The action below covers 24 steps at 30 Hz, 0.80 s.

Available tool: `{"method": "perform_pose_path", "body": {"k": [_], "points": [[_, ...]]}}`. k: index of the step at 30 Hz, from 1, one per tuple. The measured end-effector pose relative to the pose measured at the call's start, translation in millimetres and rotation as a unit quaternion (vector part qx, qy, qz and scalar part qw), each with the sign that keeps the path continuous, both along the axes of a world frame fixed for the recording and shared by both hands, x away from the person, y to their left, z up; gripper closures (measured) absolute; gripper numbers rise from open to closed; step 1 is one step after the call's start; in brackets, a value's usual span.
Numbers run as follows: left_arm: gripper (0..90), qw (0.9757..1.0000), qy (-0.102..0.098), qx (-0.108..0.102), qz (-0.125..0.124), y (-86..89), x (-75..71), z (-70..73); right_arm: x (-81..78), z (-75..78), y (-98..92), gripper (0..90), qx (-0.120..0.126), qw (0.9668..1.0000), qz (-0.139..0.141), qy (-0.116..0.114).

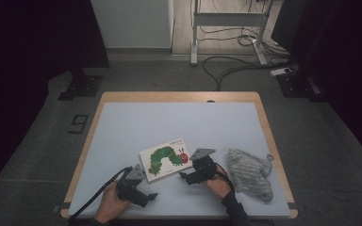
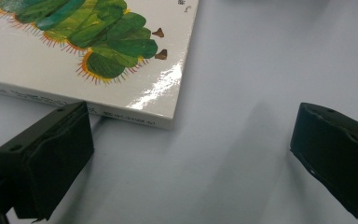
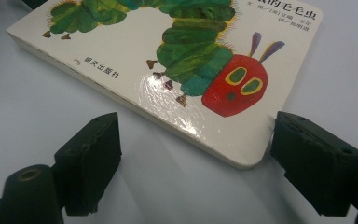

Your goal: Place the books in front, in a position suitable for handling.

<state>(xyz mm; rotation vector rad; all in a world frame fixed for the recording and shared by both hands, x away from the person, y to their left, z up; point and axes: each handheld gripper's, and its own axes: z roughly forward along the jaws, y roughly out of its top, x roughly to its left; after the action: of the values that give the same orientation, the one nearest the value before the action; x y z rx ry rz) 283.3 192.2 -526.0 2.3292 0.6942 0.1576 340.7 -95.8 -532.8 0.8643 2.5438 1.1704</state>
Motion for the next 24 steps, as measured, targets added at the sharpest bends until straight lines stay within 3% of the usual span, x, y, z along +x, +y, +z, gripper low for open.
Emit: {"method": "perform_pose_path", "body": {"k": [4, 8, 16, 20, 24], "points": [[1.4, 0.9995, 0.002, 0.009, -0.03, 6.2, 6.6, 3.1, -2.4, -0.2, -1.9, 16.1, 0.002, 1.0, -0.001, -0.001], [1.3, 0.9983, -0.045, 0.037, -0.005, 18.1, 18.2, 8.7, -5.2, 0.2, -3.9, 14.0, -0.008, 1.0, -0.004, -0.005], [4.1, 0.9968, -0.068, 0.005, 0.042, 44.0, 55.6, 7.4, -9.6, 4.5, -8.3, 13.1, -0.012, 0.9999, -0.006, -0.002], [4.6, 0.9972, -0.063, 0.009, 0.04, 47.1, 64.9, 0.7, -10.1, 4.5, -9.0, 13.1, -0.017, 0.9998, -0.004, 0.002], [4.3, 0.9979, -0.055, -0.001, 0.033, 47.7, 67.4, -0.1, -8.0, 3.8, -8.5, 13.0, -0.017, 0.9998, -0.004, 0.003]]}}
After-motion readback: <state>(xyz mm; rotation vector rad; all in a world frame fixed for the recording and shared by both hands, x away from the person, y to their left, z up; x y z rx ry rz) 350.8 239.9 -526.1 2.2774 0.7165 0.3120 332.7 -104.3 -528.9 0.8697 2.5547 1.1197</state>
